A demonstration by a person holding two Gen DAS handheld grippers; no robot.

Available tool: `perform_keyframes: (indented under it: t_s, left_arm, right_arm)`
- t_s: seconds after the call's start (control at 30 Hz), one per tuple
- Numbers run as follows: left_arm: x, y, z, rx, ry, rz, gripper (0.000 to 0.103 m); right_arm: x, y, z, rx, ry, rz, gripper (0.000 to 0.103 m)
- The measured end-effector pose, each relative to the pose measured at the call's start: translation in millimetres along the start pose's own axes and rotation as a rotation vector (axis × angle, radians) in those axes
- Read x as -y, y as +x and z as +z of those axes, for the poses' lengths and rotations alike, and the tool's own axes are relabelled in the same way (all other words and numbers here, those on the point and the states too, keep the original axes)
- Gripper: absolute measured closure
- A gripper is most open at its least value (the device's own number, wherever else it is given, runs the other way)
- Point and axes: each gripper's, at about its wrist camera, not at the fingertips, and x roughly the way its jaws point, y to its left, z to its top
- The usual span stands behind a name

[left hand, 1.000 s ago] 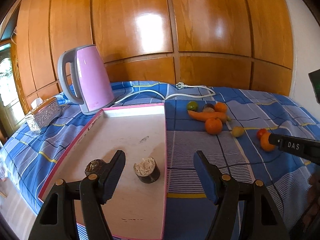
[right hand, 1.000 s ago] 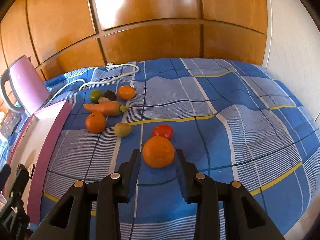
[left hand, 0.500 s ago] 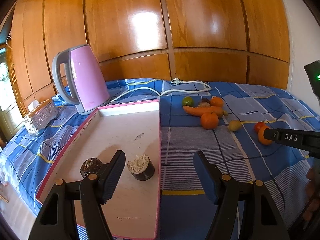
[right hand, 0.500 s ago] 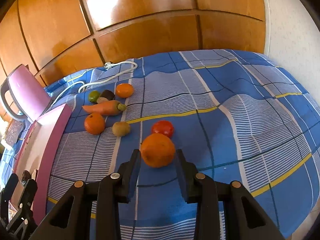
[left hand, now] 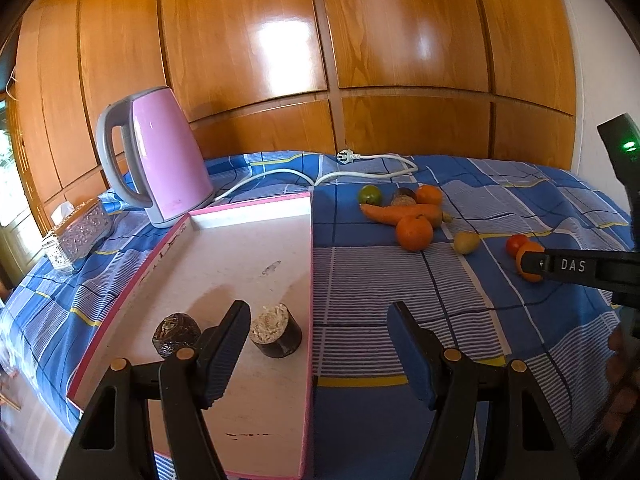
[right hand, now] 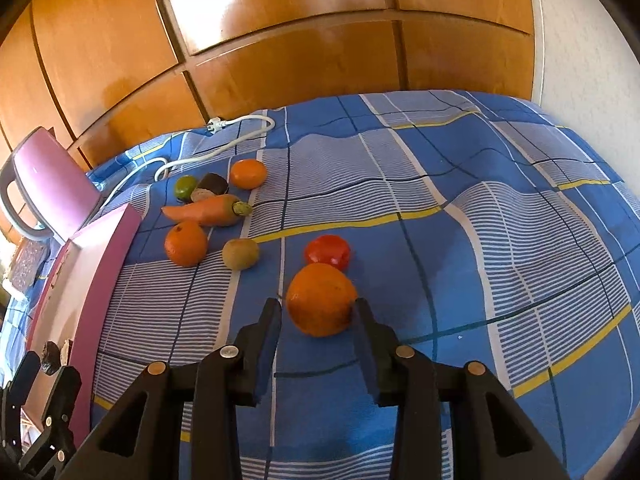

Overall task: Organize fruits
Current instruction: 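Move the right tool to the large orange and close around it, then grasp the kiwi with the left tool while the right tool holds the orange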

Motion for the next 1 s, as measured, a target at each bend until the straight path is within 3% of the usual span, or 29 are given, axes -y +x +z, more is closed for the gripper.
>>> perform_keyframes:
  t_s: [0.53,0.7,1.0]
  left_arm:
    - [3.4,6.0,5.3,-0.040,-0.017,-0.091,0.032]
    - [8.7,19.3,14.0,-0.103,-0.041,-0.164,0.044]
    - [46.5,48.2,46.7,-0.154,-0.009,-0.305,0.057]
  right_arm:
    - [11.1,9.4,3.2,-0.025,0.059,0.037,0.066]
    - [12.0,7.8,2.7,-0.018,0.062,0.041,0.067]
    - [15.6,4.1,3.1,-0.012,0.076,0.008,0.067]
